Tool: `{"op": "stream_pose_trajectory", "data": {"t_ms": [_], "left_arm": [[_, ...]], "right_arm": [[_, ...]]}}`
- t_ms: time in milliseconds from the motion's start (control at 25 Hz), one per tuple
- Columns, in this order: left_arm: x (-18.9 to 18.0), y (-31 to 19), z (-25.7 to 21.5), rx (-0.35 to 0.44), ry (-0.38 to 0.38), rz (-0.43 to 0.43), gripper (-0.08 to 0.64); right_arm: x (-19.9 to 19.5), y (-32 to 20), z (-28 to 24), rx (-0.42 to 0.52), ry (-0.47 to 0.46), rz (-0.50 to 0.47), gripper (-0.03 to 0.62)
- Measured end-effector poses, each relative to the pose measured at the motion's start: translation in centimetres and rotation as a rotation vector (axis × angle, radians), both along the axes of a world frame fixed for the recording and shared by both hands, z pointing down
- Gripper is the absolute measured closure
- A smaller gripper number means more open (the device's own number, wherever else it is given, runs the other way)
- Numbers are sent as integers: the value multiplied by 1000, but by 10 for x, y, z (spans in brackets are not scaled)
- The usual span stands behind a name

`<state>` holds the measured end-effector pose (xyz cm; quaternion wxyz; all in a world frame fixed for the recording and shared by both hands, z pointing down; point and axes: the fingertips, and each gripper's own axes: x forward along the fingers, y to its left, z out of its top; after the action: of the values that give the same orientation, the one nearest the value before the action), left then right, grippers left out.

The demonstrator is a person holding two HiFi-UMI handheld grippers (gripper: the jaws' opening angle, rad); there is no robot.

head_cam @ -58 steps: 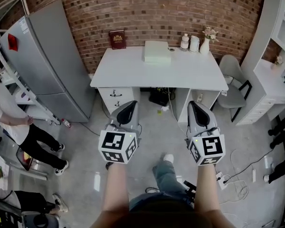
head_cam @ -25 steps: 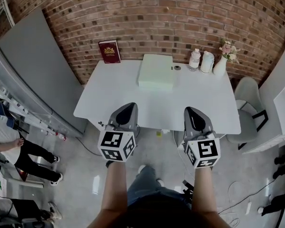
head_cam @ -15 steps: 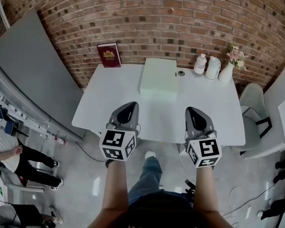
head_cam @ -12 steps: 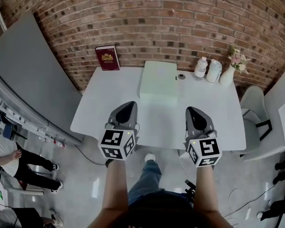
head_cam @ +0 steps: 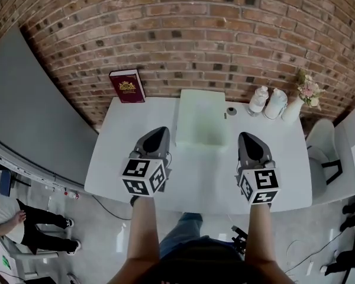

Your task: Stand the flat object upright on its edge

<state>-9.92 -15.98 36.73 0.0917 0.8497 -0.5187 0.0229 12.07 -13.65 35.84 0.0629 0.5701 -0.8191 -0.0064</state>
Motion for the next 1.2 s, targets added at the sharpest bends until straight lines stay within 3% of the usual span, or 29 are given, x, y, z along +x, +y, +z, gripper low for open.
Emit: {"op": "stream_pose_trajectory", "data": {"t_ms": [280,320,360,440,640,720,960,1200], "left_arm": [[-9,-74,22,-62,-15,51,558],[-9,-83,26,-73,-15,61,518],[-8,-91,30,-84,-19,72,457],[-7,-106,40,-105,-29,87,440],[-7,-134,65,-161,-21,99,405],[-4,-142,74,-177,-30,107,376],[7,-164,97,-211,-15,156,376],[8,-178,127,-301,15,175,376]], "right_arm": [[8,-63,7,-25,-92,51,589],[7,-71,9,-37,-102,45,569],[5,-79,13,-53,-111,34,497],[2,-93,22,-87,-132,18,440],[-1,-127,45,-183,-178,-5,383],[-3,-138,56,-226,-182,-15,379],[-6,-164,96,-360,-189,-34,379],[-4,-179,137,-484,-175,-51,377]]}}
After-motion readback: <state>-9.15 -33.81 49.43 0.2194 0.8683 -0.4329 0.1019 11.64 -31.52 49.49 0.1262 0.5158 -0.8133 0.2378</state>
